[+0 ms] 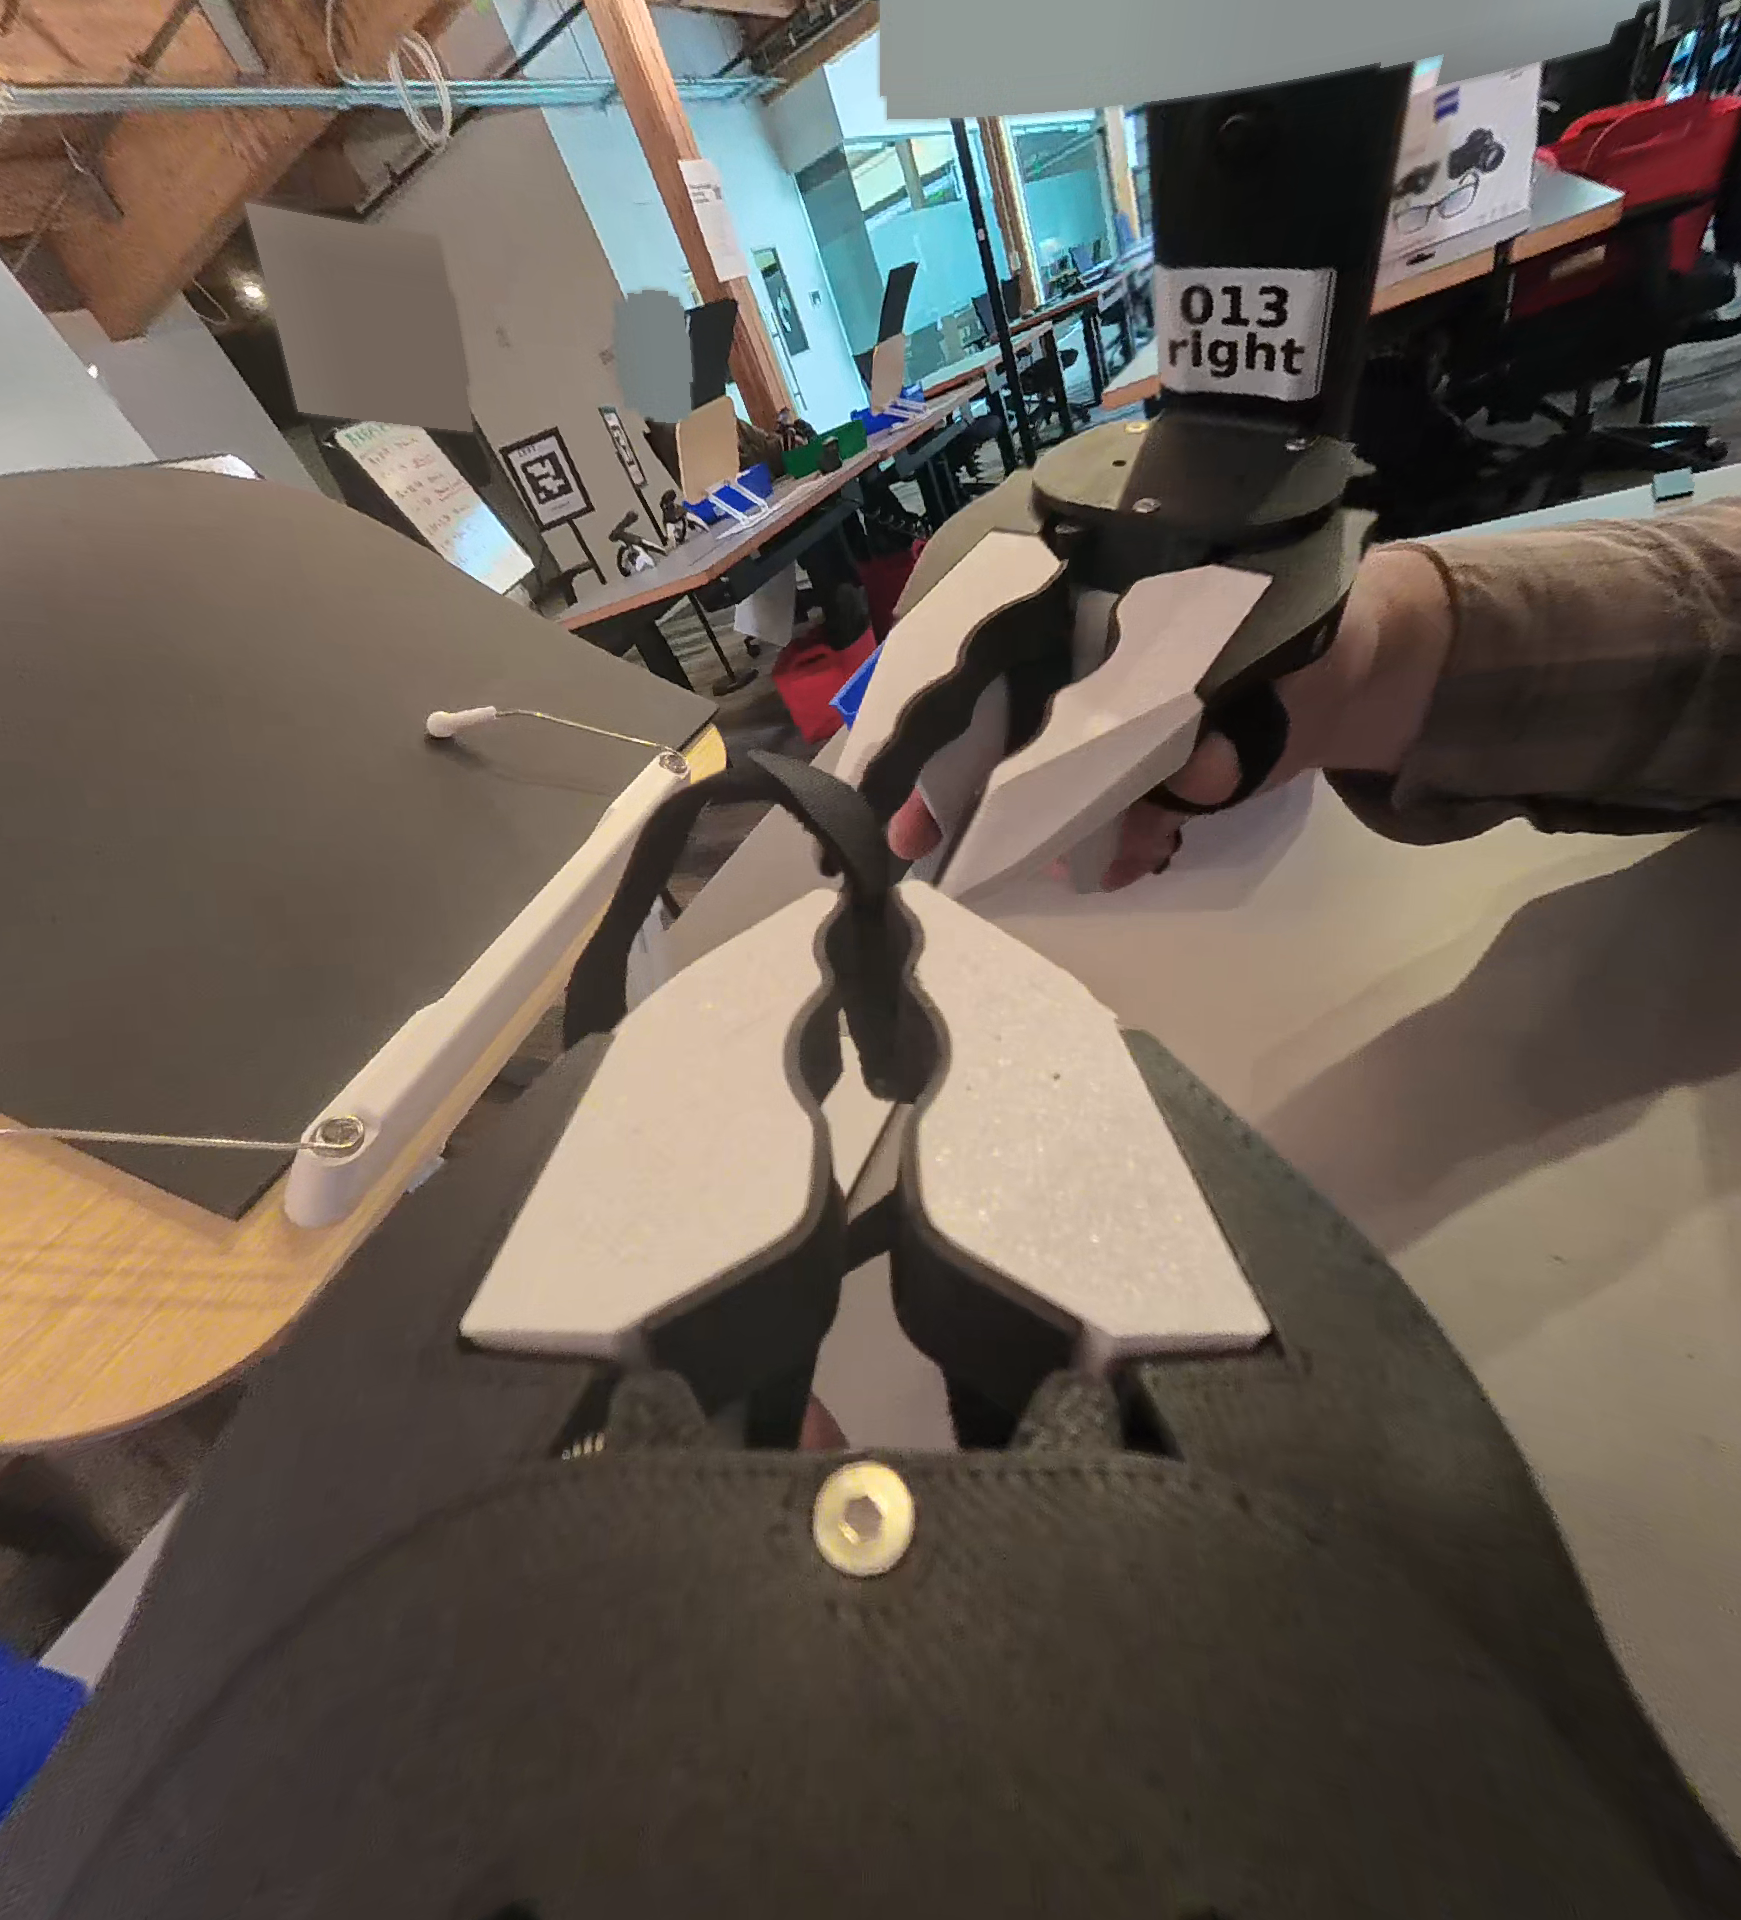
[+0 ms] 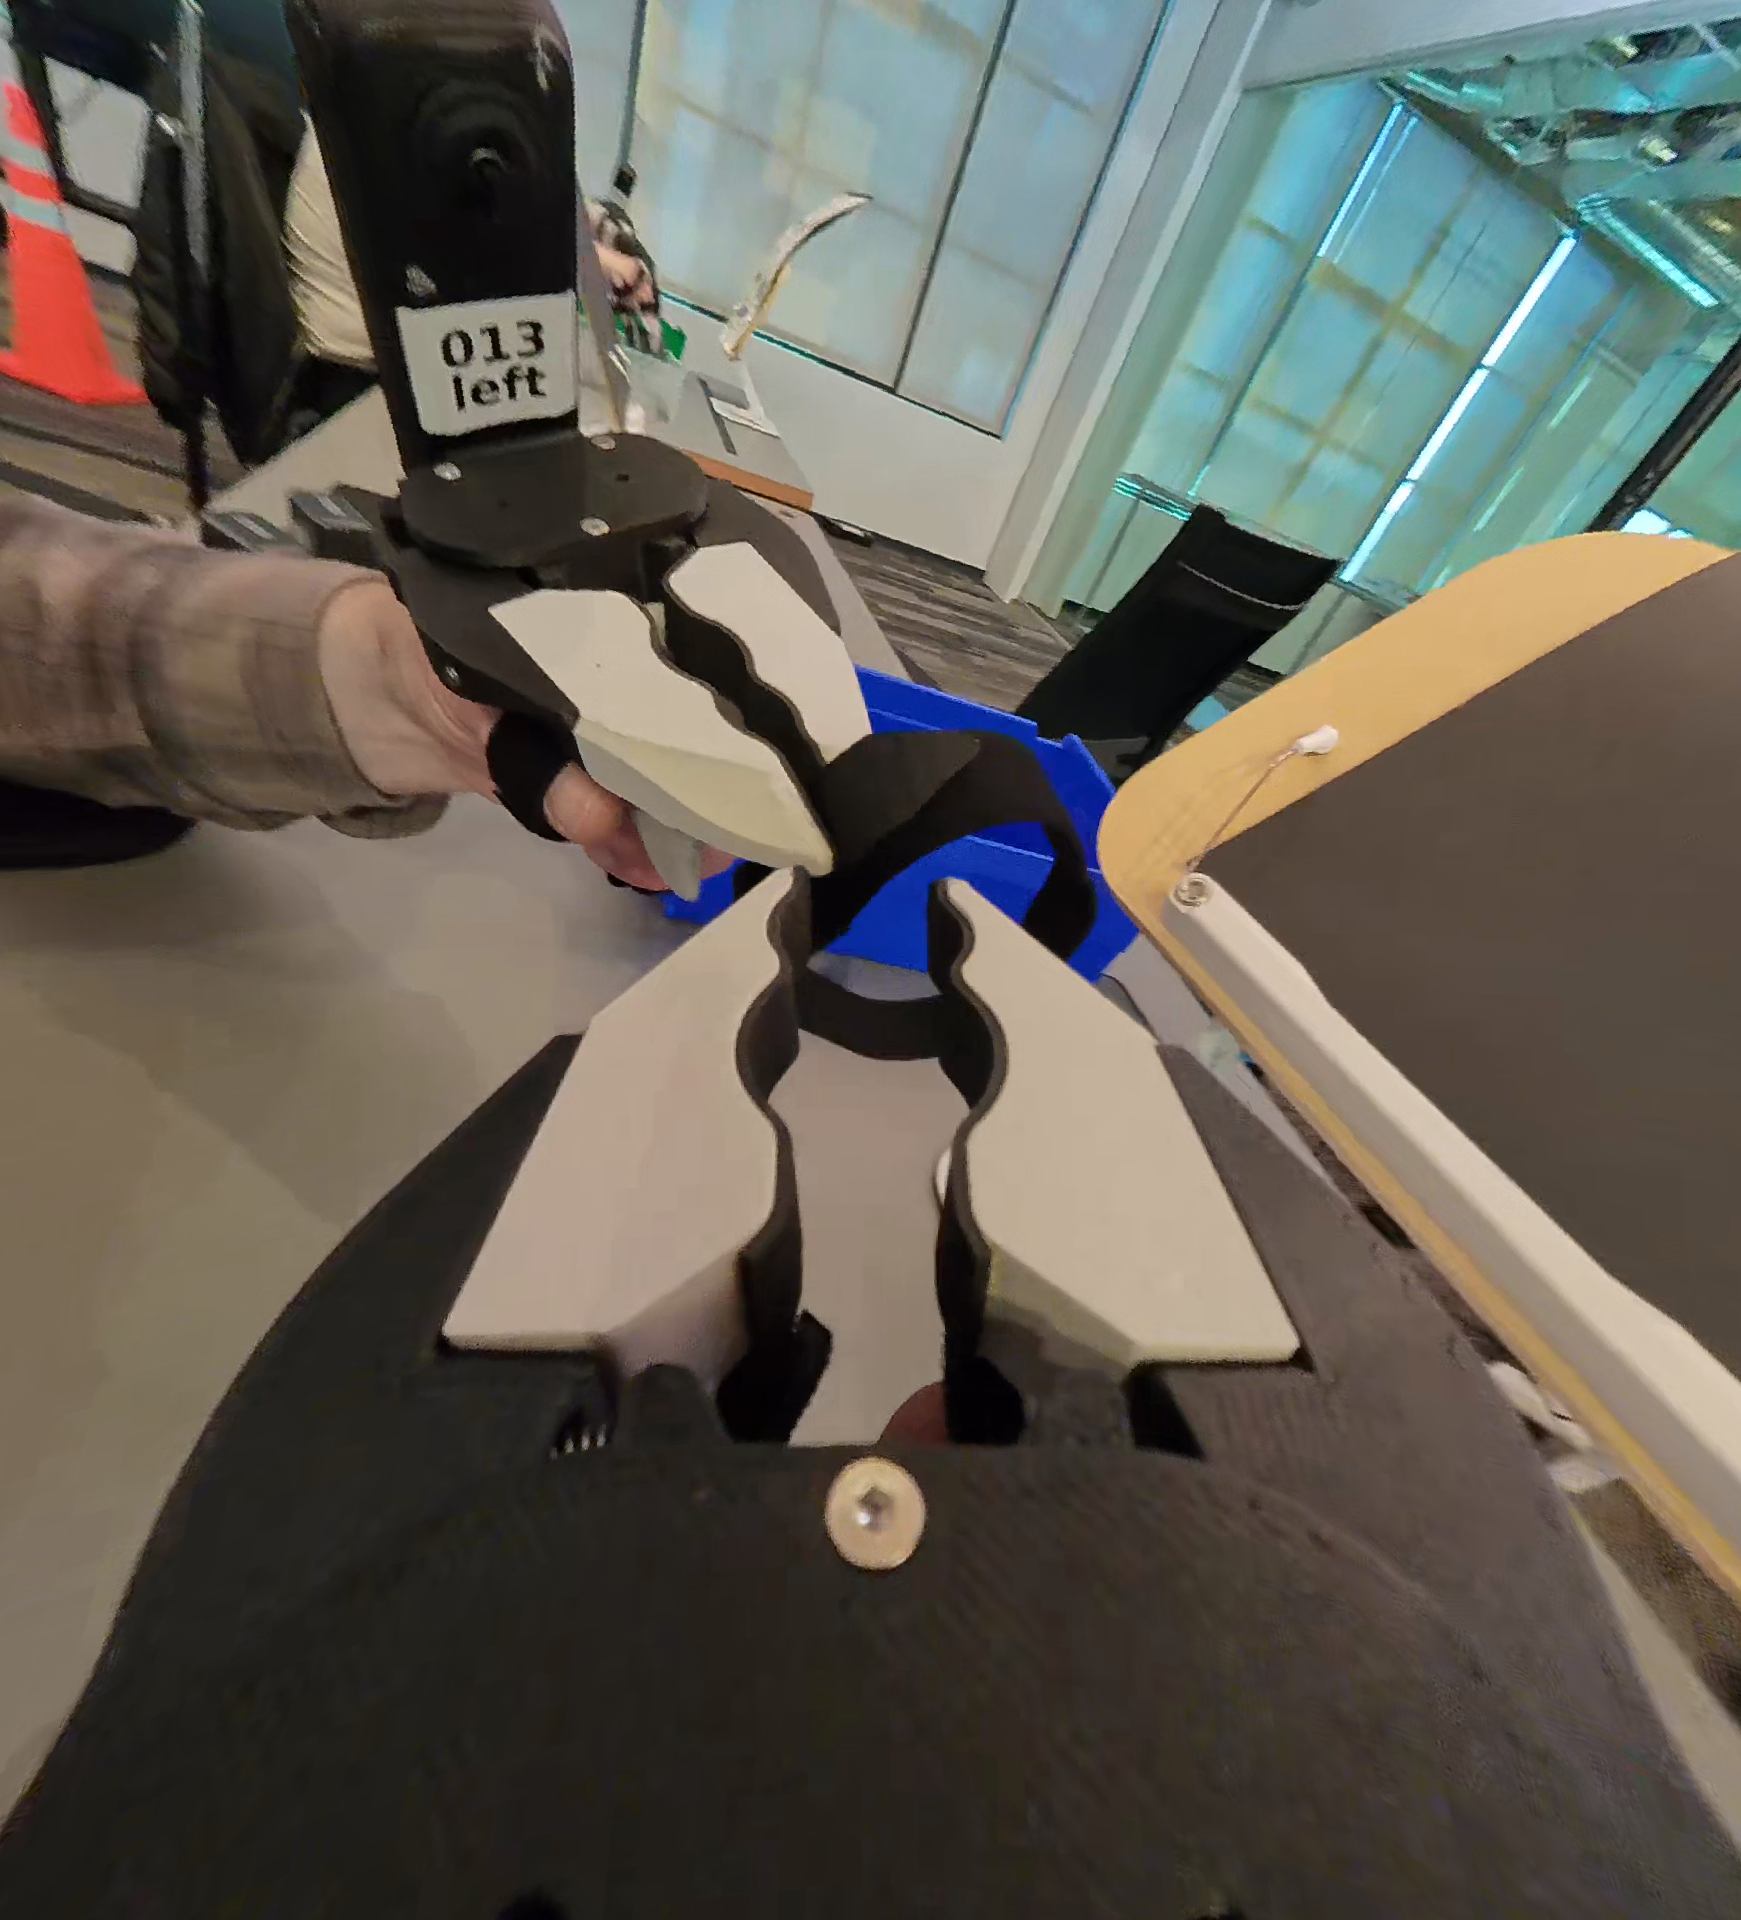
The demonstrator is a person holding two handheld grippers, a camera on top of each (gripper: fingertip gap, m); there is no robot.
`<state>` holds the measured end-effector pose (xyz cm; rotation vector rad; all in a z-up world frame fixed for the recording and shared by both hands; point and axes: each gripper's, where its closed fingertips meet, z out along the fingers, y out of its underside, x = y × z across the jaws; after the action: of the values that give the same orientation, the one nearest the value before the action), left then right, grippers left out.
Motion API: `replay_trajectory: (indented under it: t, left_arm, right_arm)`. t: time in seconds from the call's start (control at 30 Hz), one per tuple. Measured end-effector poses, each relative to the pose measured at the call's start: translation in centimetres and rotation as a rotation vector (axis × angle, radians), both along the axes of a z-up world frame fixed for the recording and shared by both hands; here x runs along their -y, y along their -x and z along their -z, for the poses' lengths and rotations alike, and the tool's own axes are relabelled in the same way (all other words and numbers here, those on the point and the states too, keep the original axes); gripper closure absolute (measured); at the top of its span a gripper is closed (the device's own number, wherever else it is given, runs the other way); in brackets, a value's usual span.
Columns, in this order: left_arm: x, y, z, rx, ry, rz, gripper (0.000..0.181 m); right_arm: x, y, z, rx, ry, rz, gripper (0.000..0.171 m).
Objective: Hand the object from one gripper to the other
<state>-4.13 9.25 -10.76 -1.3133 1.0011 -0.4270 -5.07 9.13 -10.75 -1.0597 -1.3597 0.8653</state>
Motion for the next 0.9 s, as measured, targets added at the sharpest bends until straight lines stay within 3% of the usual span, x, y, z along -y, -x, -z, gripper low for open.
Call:
replay_trajectory:
  t: [0.2,0.33,0.5,0.9]
  left_arm:
    - [0.0,0.0,0.1,-0.027,-0.026,-0.02,0.177]
    - [0.2,-0.1,-0.1,-0.01,-0.03,-0.004,0.177]
    - [0.4,-0.4,-0.2,-0.02,-0.065,-0.011,0.177]
    - [0.7,-0.4,-0.6,-0.026,-0.071,-0.007,0.177]
  right_arm:
    - [0.5,0.2,-0.2,-0.023,0.027,-0.025,0.152]
    - [0.8,0.1,-0.9,-0.073,0.095,-0.056,0.17]
    - [0.8,0.0,-1.1,-0.078,0.105,-0.055,0.163]
    - [1.2,0.0,-1.5,-0.114,0.243,-0.121,0.17]
